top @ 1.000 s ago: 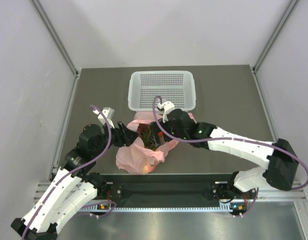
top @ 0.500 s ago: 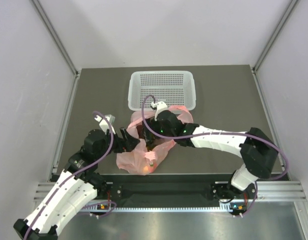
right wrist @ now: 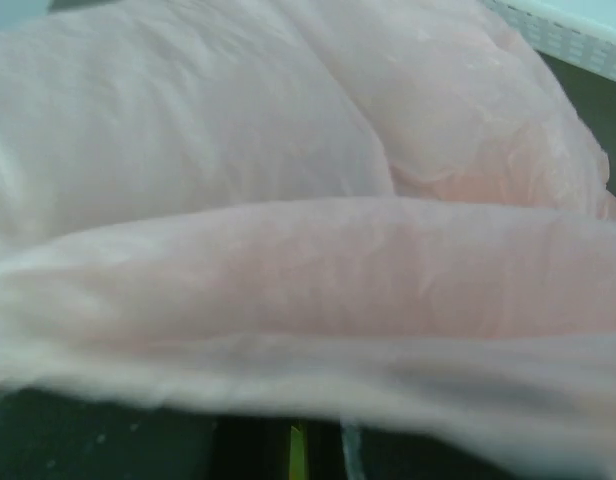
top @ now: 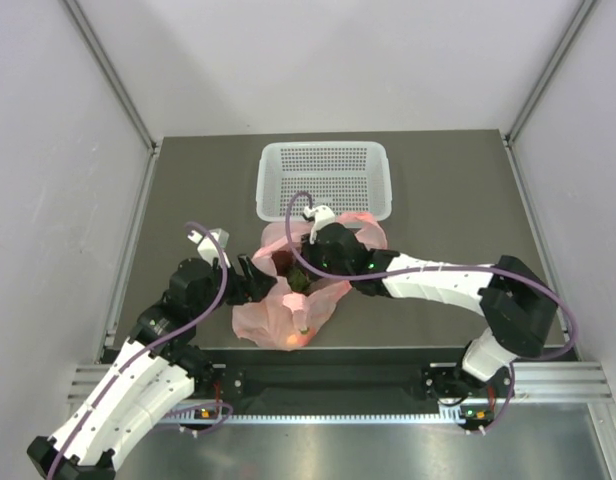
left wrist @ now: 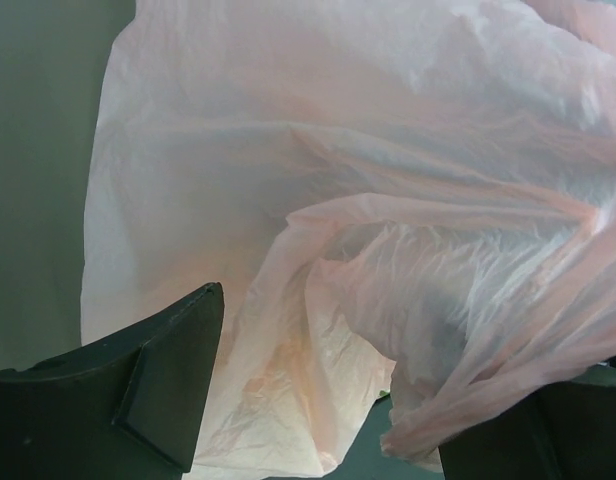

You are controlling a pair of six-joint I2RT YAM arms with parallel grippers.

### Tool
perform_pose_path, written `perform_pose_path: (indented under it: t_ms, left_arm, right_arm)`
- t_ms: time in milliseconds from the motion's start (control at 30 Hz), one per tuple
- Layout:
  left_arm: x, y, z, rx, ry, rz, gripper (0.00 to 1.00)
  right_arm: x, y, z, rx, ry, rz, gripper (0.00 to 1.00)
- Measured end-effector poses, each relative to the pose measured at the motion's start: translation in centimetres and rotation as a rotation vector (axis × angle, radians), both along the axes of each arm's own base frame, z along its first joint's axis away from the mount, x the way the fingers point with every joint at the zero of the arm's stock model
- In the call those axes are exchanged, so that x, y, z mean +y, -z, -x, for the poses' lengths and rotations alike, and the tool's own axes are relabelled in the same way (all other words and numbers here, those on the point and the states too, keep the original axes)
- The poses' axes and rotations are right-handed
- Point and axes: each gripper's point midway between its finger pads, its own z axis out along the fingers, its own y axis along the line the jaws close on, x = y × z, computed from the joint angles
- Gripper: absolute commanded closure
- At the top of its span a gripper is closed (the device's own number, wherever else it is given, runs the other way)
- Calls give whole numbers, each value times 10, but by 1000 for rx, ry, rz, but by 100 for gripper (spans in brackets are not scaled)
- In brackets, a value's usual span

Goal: Untie the knot of the plastic bag and take out the fruit

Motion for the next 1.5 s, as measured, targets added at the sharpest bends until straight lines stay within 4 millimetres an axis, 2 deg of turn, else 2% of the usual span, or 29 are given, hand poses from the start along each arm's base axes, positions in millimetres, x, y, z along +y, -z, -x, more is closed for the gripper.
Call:
perform_pose_path:
  t_ms: [167,300,367,567,733,800,967,1133,1300,1500]
  left_arm:
    - [2,0,-1,-2,-14,-7,18]
    - [6,-1,-4,-8,-36,-18,14]
    - [8,-5,-5,-20,-44,-20,12]
    - [14,-29,-14,-84,-88,-27,6]
    - [13,-33,-19,-94,-88,-34,4]
    - [11,-29,-21,-82,-81,-42,4]
    - [6,-24,-21,-64,-56,-53,1]
    - [2,-33,-19,-82,-25,-42,1]
    - [-1,-41,-20,-104,-6,-36,1]
    - [-3,-40,-24,-100,2,-55,1]
  right_arm:
    - [-4,-41,15,-41,-69,-84,100]
    - [-11,-95,28,-113,-127,-183,100]
    - [-19,-115,34,-144,-146,-211,100]
    - [-35,-137,48,-162,-222,-183,100]
    - [-54,-149,53,-206,-243,-137,100]
    - [-66,-154,50,-242,-212,-112,100]
    - [-108,-174,24,-378,-12,-35,100]
    - [-137,-201,6,-474,125,15,100]
    - [-147,-242,0,-534,151,-21,100]
    - [-152,-315,13,-590,81,-155,100]
